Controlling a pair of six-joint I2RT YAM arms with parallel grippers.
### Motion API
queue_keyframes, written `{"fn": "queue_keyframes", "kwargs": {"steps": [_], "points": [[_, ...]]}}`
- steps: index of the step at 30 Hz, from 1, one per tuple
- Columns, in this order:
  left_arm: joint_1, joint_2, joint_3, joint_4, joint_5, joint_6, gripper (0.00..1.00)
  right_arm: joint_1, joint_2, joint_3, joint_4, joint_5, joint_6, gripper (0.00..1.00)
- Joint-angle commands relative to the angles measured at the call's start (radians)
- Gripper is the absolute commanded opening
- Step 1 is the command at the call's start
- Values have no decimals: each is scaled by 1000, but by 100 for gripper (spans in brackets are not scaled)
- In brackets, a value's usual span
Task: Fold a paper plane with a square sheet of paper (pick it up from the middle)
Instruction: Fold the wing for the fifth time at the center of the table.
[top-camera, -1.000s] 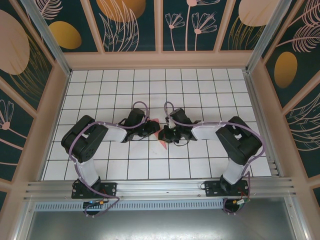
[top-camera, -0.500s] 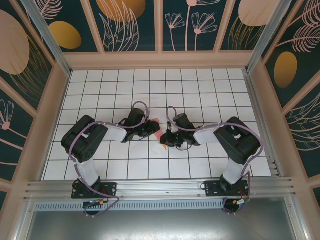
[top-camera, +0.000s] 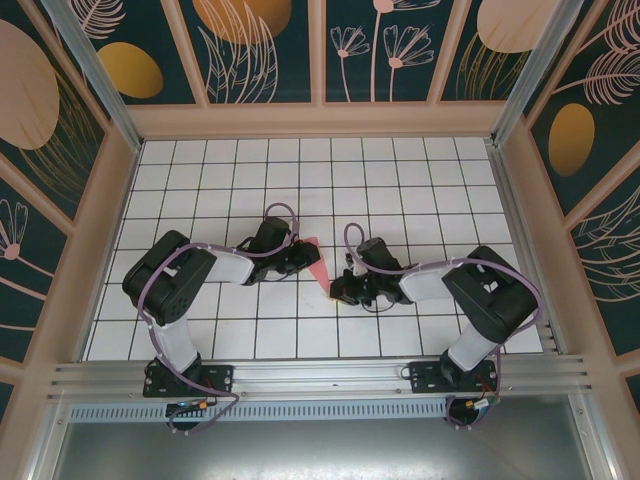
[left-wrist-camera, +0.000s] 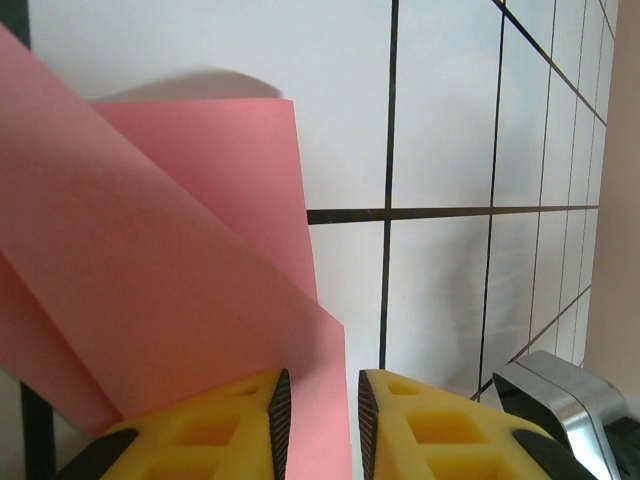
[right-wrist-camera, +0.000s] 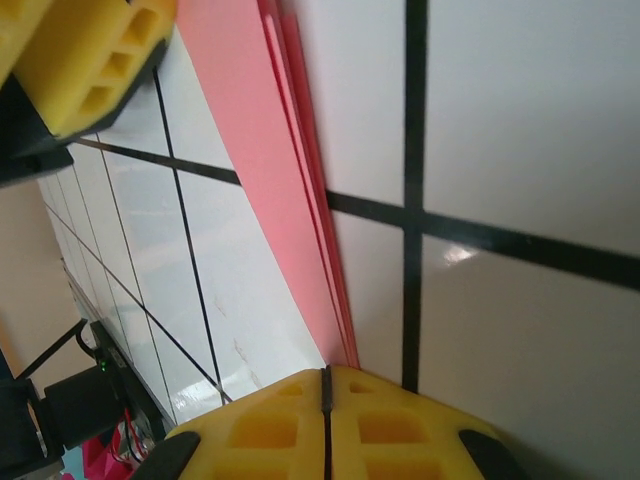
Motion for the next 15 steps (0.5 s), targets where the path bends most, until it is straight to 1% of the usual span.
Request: {"fn": "queue_keyframes", "kwargs": {"steps": [1, 7, 11, 15], "points": [[-2, 61, -18, -101, -74, 30, 29, 12, -26, -35, -145, 14, -4, 9], [-1, 59, -20, -104, -72, 33, 29, 14, -74, 36, -249, 58, -45, 9], [-2, 58, -20, -103, -69, 36, 29, 12, -125, 128, -295, 101, -76, 9], [-2, 58, -19, -103, -66, 36, 29, 15, -67, 229, -280, 101, -98, 9]]}}
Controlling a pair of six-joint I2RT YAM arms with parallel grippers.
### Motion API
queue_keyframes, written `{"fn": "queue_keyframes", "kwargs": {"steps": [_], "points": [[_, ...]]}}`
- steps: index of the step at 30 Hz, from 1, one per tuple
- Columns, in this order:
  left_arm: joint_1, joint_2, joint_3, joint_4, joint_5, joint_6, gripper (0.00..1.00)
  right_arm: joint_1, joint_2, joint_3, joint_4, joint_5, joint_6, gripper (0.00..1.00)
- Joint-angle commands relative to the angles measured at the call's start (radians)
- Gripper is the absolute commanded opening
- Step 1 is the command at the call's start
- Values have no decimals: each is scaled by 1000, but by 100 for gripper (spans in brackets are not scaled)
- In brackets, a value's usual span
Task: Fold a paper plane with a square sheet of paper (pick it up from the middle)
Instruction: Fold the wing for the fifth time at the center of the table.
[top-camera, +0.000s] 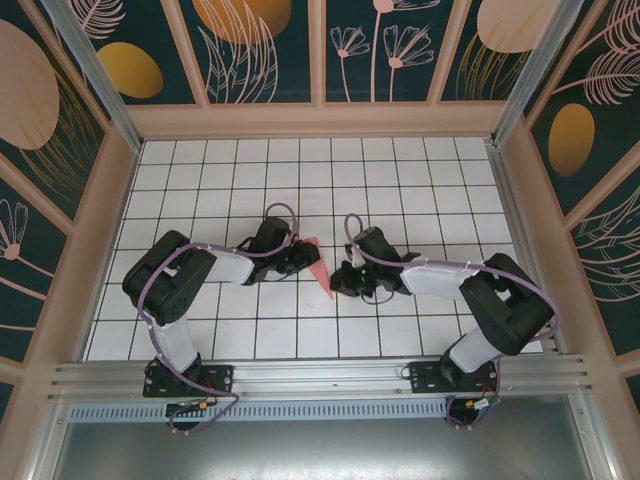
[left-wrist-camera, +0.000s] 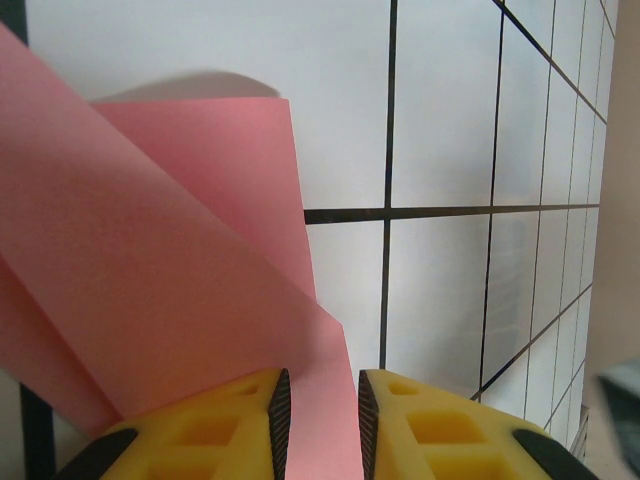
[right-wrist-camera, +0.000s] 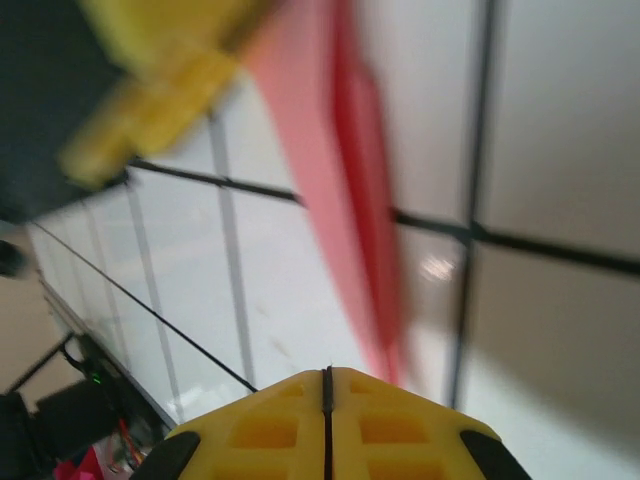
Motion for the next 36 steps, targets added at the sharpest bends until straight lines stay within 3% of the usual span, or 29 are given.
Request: {"fn": "queue_keyframes", "kwargs": {"steps": [1, 6, 14, 27, 36], "points": [[-2, 58, -18, -103, -66, 31, 29, 9, 38, 85, -17, 27, -36, 9], [-1, 60, -14, -101, -62, 26, 29, 15, 142, 105, 84, 15, 17, 8], [-2, 64, -12, -100, -60, 27, 29, 30, 203, 49, 91, 24, 37, 8], [-1, 64, -17, -104, -68, 25, 29, 65, 26, -182, 69, -1, 99, 10], [-2, 64, -17, -101, -60, 28, 29, 59, -79, -83, 50, 30, 66, 11]]}}
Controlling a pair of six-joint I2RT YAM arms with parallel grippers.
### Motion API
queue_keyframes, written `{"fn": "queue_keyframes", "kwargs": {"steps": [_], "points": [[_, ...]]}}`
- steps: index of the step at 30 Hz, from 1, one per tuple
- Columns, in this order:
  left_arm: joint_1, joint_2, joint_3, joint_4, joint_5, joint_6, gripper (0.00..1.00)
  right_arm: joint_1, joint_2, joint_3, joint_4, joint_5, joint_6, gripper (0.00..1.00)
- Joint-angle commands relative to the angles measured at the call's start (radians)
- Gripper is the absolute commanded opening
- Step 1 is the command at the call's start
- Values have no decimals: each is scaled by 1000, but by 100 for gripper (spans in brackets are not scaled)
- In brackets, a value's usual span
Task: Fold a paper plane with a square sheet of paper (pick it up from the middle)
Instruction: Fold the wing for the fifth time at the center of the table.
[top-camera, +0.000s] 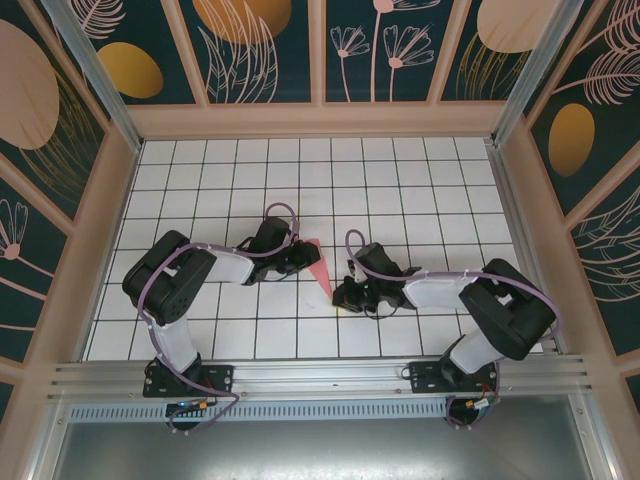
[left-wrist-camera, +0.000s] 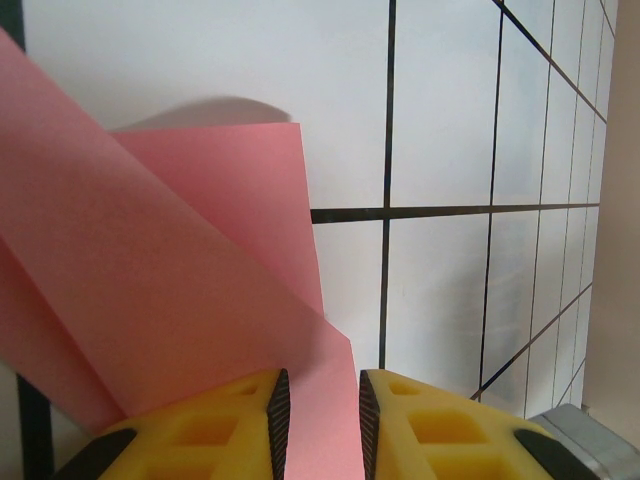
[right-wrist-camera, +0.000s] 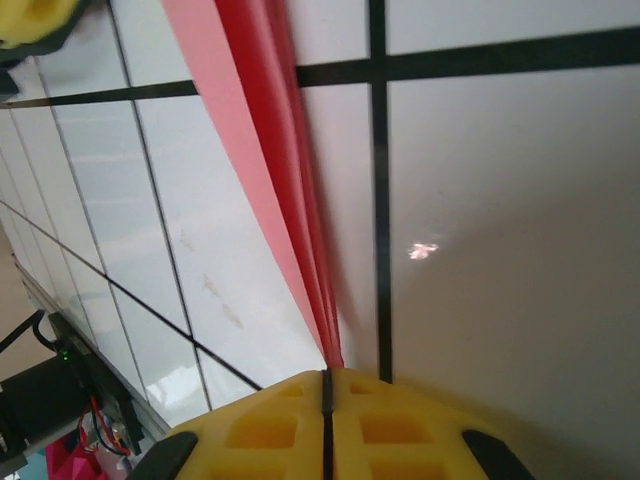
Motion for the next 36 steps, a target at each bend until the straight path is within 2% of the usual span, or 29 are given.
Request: {"fn": "queue_keyframes", "kwargs": {"steps": [1, 8, 13, 19, 24, 28, 32, 36], "points": [[-1, 66, -17, -99, -61, 27, 29, -1, -37, 84, -21, 21, -16, 11], [-1, 64, -18, -96, -58, 25, 29, -33, 107, 205, 20, 48, -23, 11], [-2, 58, -15, -99, -56, 25, 29, -47, 210, 249, 70, 22, -18, 11], [-2, 37, -19, -101, -52, 32, 29, -53, 259, 222, 27, 42, -46, 10], [-1, 20, -8, -111, -47, 35, 30, -50, 275, 153, 65, 23, -19, 6], [0, -43, 26, -146, -23, 57, 35, -35, 282, 121, 85, 27, 3, 5], [3, -154, 113, -293, -77, 113, 43, -24, 282, 106, 121, 20, 38, 5], [3, -192, 141, -317, -99, 86, 48, -8, 289, 113, 159, 25, 90, 5]]}}
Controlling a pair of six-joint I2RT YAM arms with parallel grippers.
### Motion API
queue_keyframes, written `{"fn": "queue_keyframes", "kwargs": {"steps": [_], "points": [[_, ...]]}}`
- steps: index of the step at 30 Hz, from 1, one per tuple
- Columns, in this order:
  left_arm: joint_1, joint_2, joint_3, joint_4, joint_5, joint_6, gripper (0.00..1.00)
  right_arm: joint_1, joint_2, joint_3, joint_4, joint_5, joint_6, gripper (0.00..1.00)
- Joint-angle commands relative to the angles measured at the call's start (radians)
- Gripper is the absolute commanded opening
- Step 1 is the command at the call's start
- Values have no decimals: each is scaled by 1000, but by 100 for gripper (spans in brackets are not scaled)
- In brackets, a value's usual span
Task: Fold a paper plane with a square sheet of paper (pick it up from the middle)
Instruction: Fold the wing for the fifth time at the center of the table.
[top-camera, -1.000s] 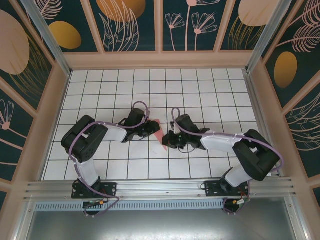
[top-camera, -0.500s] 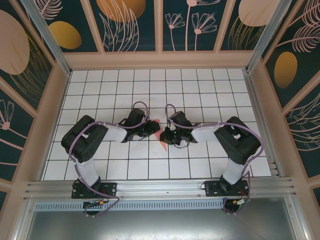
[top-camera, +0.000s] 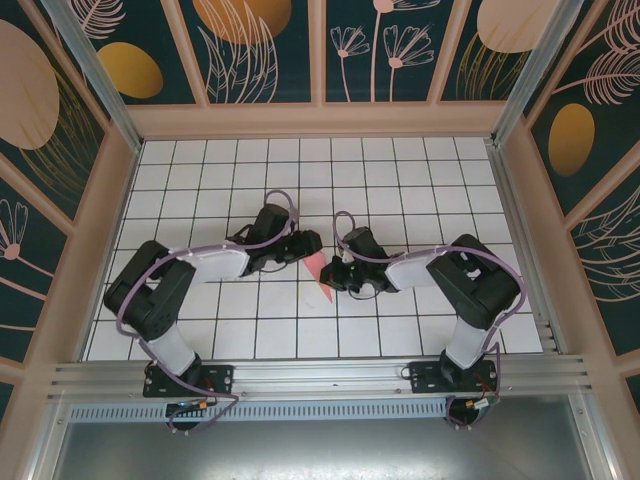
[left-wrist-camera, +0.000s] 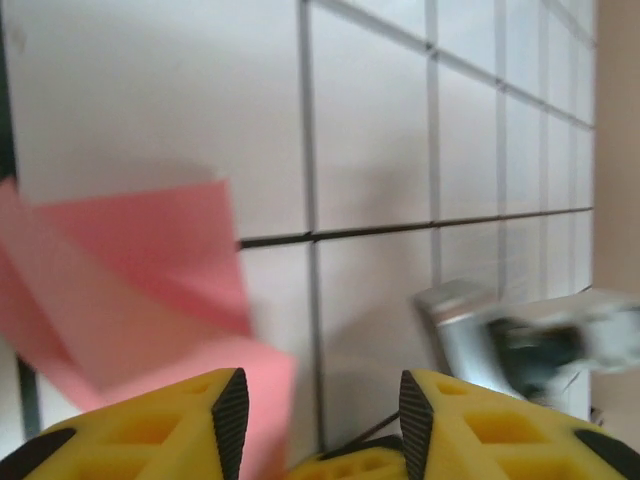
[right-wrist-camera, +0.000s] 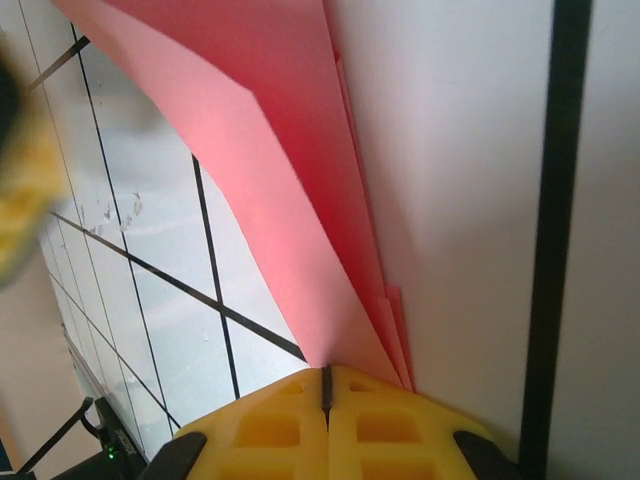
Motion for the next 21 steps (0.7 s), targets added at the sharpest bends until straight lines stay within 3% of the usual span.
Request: {"fn": "queue_keyframes", "kwargs": {"steps": [1, 21], "points": [[4, -39, 34, -64, -35, -4, 48, 39, 44, -29, -36, 14, 65, 5], [0, 114, -4, 74, 13, -53, 46, 61, 61, -41, -22, 55, 121, 4]]}}
